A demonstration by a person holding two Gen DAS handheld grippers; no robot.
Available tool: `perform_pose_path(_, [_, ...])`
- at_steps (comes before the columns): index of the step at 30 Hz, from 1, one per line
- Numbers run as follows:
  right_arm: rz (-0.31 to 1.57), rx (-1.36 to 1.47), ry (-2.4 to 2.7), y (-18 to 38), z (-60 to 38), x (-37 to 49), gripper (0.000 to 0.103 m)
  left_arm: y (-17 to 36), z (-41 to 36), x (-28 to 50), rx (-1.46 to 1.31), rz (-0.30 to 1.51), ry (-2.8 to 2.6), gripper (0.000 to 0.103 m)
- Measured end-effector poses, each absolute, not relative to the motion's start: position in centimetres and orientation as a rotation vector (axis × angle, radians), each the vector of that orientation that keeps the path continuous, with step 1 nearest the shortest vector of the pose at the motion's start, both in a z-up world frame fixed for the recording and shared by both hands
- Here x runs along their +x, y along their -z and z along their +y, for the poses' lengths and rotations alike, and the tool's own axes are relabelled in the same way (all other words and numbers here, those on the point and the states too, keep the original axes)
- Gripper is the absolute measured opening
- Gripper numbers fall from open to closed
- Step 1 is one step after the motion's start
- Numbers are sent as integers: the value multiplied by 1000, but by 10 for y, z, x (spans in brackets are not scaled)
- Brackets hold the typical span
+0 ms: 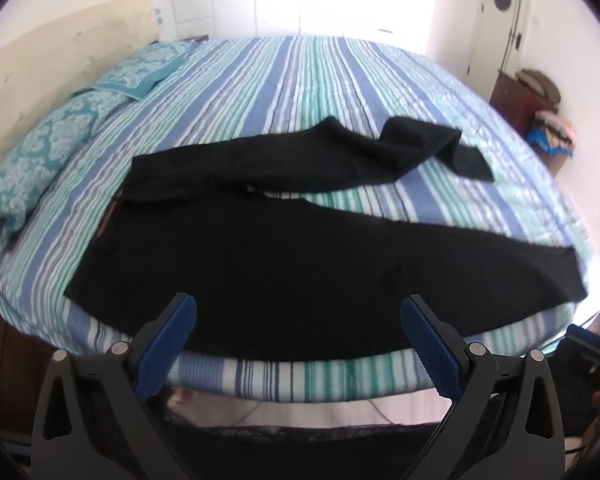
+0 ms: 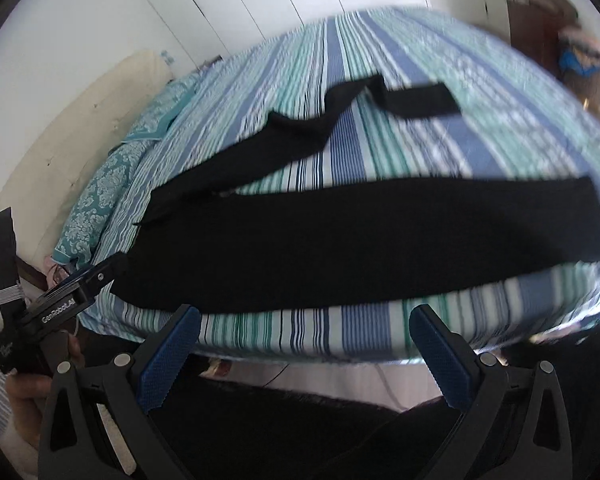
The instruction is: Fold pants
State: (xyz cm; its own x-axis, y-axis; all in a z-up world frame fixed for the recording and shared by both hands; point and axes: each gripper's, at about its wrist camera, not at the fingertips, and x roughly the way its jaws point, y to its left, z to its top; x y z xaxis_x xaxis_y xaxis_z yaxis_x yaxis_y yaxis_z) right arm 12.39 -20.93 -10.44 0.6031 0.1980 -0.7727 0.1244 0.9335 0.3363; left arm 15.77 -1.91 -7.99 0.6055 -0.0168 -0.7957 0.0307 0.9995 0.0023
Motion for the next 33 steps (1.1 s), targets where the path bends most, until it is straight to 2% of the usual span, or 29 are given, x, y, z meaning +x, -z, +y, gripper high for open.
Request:
perform_pose_path(5, [937, 334, 59, 134, -250, 129, 103, 129, -27, 187, 73, 979, 59, 102])
perform_pose_path(9, [964, 248, 75, 156, -301, 165, 103, 167, -41, 240, 123, 987, 102, 102])
perform_pose_path(13, [1084, 171, 111, 193, -344, 212, 103, 225, -36, 272, 283, 1113, -4, 103])
perform_pose_path(16, [1182, 170, 300, 212, -392, 220, 103, 219, 7, 271, 99, 1151, -24, 103])
perform_pose_path(18, [1132, 217, 349, 196, -413, 215, 103, 212, 27, 276, 47, 1156, -51, 102])
perform_pose_path(22, [1048, 255, 320, 166, -431, 226, 103, 186, 56, 312, 3, 1045, -133, 102])
perform_pose_path(25, [968, 360, 214, 148, -440, 264, 103, 188, 69, 341, -18, 997, -186, 102])
perform_pose_path(29, [847, 563, 151, 143, -473, 330, 103, 228, 79, 345, 39, 1036, -230, 103])
perform_pose_path(31, [863, 592, 147, 152, -493, 378, 103, 227, 86, 328, -20, 959, -223, 102])
perform_pose_path(33, [894, 586, 171, 159, -508, 421, 103, 228, 86, 328, -17, 970, -227, 103])
